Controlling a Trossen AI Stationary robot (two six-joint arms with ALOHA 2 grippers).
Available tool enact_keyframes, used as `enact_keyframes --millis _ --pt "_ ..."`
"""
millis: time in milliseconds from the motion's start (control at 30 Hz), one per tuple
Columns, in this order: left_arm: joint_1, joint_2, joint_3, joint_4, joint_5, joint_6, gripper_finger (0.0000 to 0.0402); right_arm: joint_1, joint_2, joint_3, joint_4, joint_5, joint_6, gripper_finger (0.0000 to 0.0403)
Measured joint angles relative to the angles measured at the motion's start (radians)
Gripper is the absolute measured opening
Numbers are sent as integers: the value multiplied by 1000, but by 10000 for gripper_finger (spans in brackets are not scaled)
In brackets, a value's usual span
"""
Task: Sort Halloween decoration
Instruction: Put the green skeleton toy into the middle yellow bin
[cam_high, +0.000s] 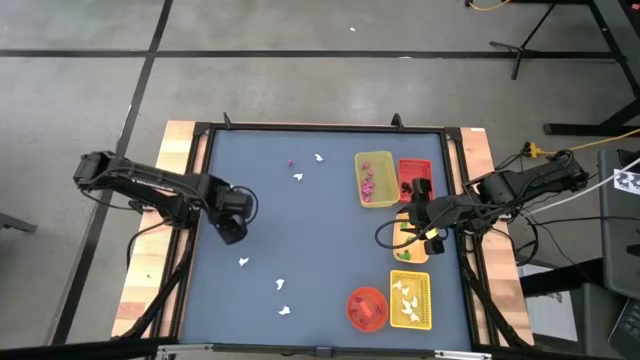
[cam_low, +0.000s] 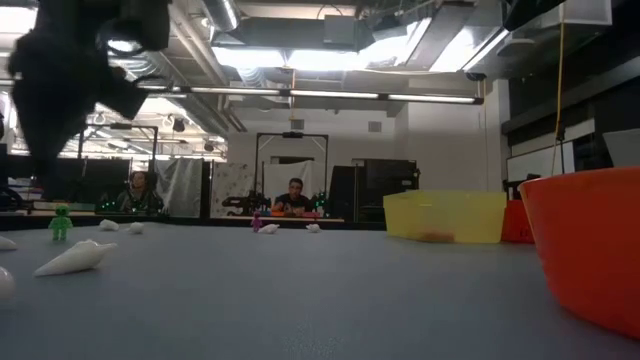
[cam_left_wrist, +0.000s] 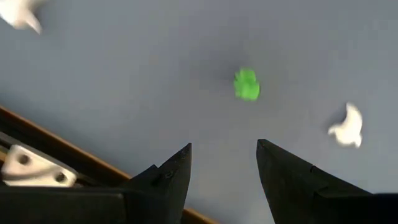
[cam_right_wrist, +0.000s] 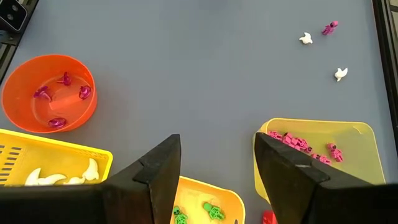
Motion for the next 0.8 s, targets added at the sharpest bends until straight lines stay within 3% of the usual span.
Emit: enact_keyframes --millis 167,467,800 --pt "-1 0 -47 31 36 1 165 0 0 0 0 0 0 205" --pt "-1 0 -58 54 -101 -103 165 0 0 0 0 0 0 205" --pt "-1 0 -58 181 -104 -97 165 0 0 0 0 0 0 205"
